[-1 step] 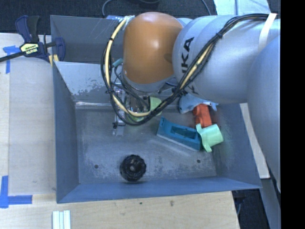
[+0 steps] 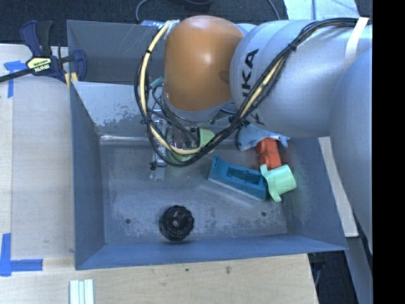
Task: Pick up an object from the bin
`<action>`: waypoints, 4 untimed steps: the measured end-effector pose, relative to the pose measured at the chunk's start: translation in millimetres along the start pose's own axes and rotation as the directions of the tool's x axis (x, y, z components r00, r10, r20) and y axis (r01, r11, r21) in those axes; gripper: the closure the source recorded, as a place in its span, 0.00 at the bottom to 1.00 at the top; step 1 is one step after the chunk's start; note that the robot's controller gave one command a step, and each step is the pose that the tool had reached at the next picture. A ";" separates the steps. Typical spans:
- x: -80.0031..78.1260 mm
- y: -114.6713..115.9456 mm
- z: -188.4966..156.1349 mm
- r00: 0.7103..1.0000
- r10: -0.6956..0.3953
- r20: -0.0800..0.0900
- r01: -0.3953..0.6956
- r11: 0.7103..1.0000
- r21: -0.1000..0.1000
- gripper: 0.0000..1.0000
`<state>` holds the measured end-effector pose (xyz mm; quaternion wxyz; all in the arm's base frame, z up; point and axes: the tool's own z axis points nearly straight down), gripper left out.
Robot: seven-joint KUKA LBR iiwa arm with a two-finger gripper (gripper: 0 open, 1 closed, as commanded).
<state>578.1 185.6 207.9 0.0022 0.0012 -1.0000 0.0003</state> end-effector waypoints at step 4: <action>-2.6 -54.0 45.7 0.996 -0.088 0.001 0.088 0.996 -0.002 0.00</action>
Offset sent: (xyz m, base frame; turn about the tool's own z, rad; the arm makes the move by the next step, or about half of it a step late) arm -0.0211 -0.0611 0.0154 -0.0891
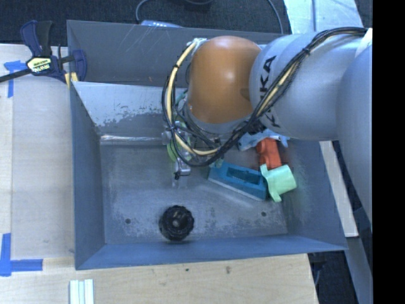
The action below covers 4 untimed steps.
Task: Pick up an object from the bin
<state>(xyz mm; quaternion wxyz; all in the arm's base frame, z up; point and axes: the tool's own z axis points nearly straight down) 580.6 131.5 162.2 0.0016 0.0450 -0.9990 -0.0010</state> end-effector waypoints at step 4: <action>-6.5 -110.3 33.6 0.999 -0.038 0.011 0.038 0.999 -0.001 0.00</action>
Offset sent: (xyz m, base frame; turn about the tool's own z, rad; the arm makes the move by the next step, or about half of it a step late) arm 0.0095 -0.1038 -0.0334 -0.1320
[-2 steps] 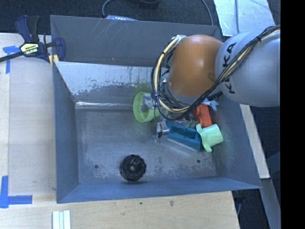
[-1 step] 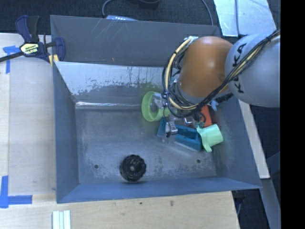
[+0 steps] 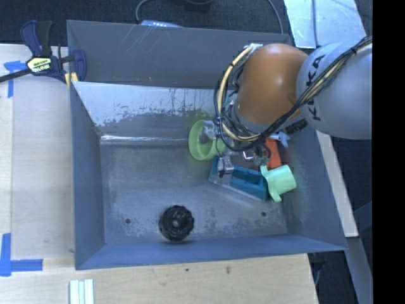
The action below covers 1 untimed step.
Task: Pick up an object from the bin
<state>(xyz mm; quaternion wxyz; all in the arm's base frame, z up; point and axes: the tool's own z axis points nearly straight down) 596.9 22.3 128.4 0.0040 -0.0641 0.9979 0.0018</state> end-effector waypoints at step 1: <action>-8.8 -5.5 5.3 0.989 -0.147 0.000 0.147 0.989 0.002 0.00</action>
Offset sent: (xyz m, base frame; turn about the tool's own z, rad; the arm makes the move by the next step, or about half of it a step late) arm 0.0292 -0.0302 -0.0297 -0.1396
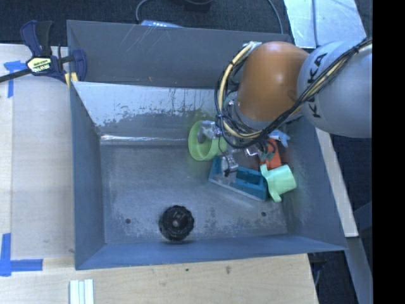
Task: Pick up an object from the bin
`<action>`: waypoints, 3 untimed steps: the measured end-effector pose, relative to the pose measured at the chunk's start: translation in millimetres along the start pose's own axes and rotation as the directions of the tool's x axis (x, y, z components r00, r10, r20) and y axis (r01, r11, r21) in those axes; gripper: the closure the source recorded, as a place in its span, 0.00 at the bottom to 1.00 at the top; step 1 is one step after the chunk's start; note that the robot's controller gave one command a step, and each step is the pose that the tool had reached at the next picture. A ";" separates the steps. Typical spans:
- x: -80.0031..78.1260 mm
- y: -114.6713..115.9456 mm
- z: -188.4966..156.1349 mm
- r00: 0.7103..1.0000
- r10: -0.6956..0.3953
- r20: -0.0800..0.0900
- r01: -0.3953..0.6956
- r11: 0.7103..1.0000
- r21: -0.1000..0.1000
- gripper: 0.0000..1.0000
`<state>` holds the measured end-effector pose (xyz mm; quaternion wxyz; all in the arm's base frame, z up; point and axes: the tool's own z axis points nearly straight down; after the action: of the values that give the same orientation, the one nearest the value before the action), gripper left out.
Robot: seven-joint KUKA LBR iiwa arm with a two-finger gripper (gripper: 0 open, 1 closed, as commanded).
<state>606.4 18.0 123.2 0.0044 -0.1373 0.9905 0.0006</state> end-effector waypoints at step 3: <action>-15.3 -14.4 25.2 0.970 0.243 0.018 -0.243 0.970 -0.006 1.00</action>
Offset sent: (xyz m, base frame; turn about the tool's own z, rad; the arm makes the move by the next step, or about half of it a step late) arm 0.0126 -0.0136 -0.0355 0.2493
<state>625.3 8.4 98.2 0.0131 -0.0151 0.9998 0.0043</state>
